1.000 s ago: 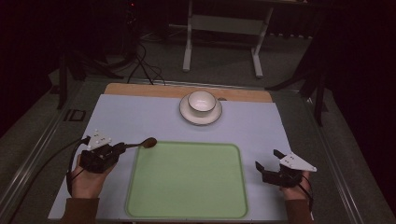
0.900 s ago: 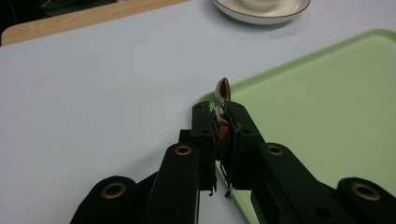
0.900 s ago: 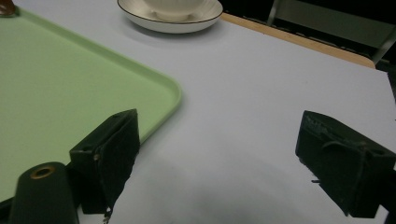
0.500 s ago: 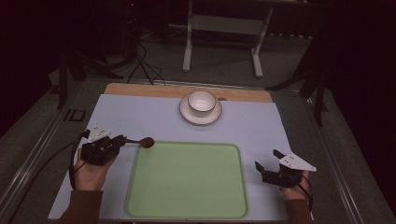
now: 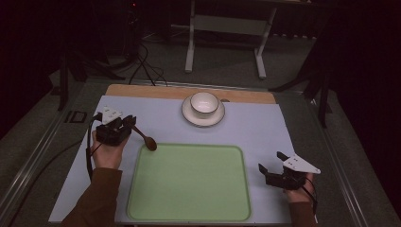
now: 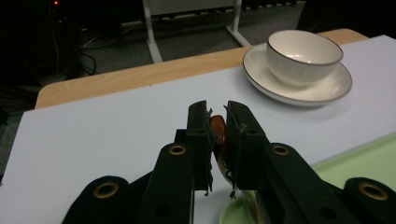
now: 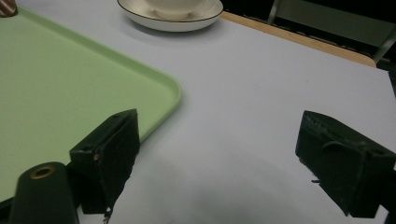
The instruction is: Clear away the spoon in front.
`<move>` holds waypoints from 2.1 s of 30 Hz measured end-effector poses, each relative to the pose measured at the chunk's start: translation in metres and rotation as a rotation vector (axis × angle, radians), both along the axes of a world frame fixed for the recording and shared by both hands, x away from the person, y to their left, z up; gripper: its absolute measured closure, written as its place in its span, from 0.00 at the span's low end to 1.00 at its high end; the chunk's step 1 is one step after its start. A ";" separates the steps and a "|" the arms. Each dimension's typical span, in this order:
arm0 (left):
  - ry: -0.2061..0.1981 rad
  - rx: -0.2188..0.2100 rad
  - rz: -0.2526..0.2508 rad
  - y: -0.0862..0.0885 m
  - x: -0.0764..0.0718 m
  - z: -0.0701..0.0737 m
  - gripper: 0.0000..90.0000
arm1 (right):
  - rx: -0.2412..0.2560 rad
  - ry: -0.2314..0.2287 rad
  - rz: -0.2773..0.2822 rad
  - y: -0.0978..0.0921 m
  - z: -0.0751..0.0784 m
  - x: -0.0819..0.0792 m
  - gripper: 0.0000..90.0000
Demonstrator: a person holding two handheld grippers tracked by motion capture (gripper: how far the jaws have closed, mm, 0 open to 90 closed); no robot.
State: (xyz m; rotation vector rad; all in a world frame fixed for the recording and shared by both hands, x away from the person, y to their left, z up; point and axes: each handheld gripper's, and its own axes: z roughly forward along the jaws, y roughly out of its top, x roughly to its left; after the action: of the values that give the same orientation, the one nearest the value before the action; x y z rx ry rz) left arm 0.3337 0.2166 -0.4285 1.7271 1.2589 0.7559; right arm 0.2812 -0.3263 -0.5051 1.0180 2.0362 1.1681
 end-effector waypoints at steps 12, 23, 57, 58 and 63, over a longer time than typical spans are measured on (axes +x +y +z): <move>-0.022 -0.092 -0.067 0.001 0.008 0.002 0.93 | -0.002 0.000 0.001 0.000 0.000 0.000 0.15; 0.012 -0.087 -0.134 0.009 -0.012 0.014 0.93 | -0.001 0.003 0.001 0.000 0.000 0.000 0.15; 0.143 -0.038 -0.185 -0.003 -0.020 -0.010 0.87 | -0.005 0.005 -0.001 0.000 0.000 0.000 0.15; 0.147 -0.029 -0.186 -0.005 -0.018 -0.013 0.86 | -0.005 0.004 0.000 0.000 0.000 0.000 0.15; 0.165 -0.038 -0.211 -0.009 -0.013 -0.028 0.84 | -0.005 0.006 0.001 0.000 0.000 0.000 0.15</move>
State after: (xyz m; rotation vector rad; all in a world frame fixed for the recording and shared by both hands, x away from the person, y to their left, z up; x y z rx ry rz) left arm 0.3209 0.2073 -0.4561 1.8861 1.1674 0.4712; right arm 0.2815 -0.3263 -0.5053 1.0195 2.0431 1.1612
